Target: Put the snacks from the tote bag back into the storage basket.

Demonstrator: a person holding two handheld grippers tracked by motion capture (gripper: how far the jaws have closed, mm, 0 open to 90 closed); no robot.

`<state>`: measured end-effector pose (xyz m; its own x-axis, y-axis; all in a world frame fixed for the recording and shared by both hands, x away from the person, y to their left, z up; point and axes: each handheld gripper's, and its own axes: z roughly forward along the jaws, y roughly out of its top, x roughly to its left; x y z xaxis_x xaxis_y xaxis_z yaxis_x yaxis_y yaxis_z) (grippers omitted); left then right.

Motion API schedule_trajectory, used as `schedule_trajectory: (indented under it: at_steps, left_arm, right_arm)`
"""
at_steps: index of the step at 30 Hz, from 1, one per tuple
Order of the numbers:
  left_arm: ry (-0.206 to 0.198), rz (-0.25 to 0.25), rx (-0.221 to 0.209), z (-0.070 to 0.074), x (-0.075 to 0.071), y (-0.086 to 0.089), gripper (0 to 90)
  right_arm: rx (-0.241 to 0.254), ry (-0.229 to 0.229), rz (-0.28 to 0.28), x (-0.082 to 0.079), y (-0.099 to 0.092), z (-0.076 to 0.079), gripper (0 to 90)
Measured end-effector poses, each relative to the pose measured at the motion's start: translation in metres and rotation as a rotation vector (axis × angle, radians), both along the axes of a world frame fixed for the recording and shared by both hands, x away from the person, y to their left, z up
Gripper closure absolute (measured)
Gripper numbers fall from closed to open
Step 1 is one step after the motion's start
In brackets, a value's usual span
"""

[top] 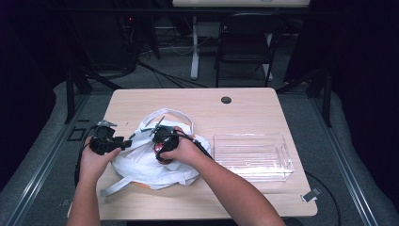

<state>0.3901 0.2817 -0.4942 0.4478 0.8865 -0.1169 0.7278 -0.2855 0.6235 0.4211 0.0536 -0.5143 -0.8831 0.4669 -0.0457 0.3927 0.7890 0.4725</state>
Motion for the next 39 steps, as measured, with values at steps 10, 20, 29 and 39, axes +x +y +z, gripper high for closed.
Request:
schedule_trajectory:
  at_steps: [10,20,29,39]
  left_arm:
    - [-0.003,0.004,0.0,-0.0005,0.0001,-0.0002,56.0]
    - [-0.002,0.003,0.001,-0.001,0.0005,0.0003,56.0]
    - [-0.001,0.003,0.0,-0.001,0.0004,0.0002,56.0]
    - [0.004,0.0,0.001,-0.0011,0.0006,0.0011,56.0]
  right_arm:
    - [0.007,0.0,0.001,-0.0007,-0.0007,0.0028,24.9]
    - [0.007,0.001,-0.001,-0.0006,-0.0011,0.003,24.9]
    - [0.004,0.017,-0.006,0.0007,-0.0017,0.0037,25.0]
    - [-0.001,0.016,0.001,0.0008,-0.0013,0.004,24.9]
